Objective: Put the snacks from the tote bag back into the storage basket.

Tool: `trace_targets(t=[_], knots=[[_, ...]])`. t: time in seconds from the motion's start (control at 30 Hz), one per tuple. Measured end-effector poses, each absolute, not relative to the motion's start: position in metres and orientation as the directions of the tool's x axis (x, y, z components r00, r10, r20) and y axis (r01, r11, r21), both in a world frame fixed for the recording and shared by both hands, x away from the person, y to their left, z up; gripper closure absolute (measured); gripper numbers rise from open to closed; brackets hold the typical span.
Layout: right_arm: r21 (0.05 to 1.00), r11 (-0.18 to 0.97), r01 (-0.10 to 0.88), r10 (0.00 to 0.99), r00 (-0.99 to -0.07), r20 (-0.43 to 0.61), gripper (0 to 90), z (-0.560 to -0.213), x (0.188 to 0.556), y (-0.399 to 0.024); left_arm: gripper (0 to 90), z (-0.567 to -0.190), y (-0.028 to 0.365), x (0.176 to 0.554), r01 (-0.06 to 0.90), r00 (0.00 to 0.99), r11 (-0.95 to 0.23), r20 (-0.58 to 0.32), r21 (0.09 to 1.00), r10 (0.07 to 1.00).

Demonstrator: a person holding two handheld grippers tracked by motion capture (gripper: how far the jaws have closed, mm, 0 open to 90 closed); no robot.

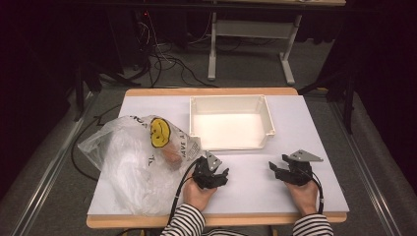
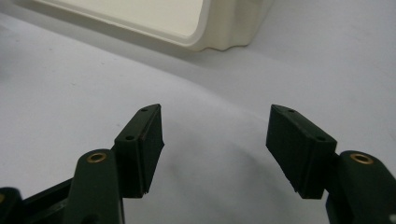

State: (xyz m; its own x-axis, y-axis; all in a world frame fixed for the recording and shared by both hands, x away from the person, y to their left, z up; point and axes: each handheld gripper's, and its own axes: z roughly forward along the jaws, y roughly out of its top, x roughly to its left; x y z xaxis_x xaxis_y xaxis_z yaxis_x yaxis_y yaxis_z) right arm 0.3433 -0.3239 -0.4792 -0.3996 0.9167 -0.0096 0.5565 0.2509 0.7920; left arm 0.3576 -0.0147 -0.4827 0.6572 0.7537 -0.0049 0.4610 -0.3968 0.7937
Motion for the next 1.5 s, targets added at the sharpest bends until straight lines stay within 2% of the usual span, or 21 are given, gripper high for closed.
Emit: trace_targets(t=[0.4, 0.6, 0.73, 0.9, 1.27, 1.47, 1.5], knots=[[0.798, 0.247, 0.55, 0.917, -0.398, -0.009, 36.4, -0.479, 0.342, -0.324, 33.5, -0.472, -0.019, 0.351, 0.454, 0.688, -0.392, -0.035, 0.8, 0.725], [0.795, 0.254, 0.55, 0.912, -0.41, -0.008, 36.4, -0.479, 0.343, -0.324, 37.4, -0.466, -0.018, 0.342, 0.43, 0.701, -0.384, -0.035, 0.817, 0.712], [0.797, 0.251, 0.549, 0.913, -0.407, -0.007, 36.4, -0.479, 0.343, -0.324, 37.7, -0.462, -0.016, 0.34, 0.457, 0.699, -0.384, -0.056, 0.802, 0.713], [0.792, 0.258, 0.554, 0.913, -0.409, -0.012, 36.4, -0.479, 0.343, -0.323, 38.6, -0.452, -0.02, 0.328, 0.421, 0.717, -0.456, 0.02, 0.784, 0.696], [0.791, 0.266, 0.55, 0.912, -0.409, -0.023, 36.3, -0.479, 0.343, -0.322, 36.3, -0.436, -0.009, 0.322, 0.448, 0.723, -0.453, -0.015, 0.771, 0.691], [0.791, 0.267, 0.551, 0.912, -0.409, -0.023, 36.3, -0.48, 0.343, -0.322, 32.5, -0.424, -0.002, 0.318, 0.422, 0.716, -0.443, 0.009, 0.791, 0.698], [0.791, 0.267, 0.551, 0.912, -0.409, -0.023, 36.3, -0.479, 0.343, -0.322, 32.4, -0.421, 0.001, 0.318, 0.409, 0.703, -0.445, 0.035, 0.797, 0.71]])
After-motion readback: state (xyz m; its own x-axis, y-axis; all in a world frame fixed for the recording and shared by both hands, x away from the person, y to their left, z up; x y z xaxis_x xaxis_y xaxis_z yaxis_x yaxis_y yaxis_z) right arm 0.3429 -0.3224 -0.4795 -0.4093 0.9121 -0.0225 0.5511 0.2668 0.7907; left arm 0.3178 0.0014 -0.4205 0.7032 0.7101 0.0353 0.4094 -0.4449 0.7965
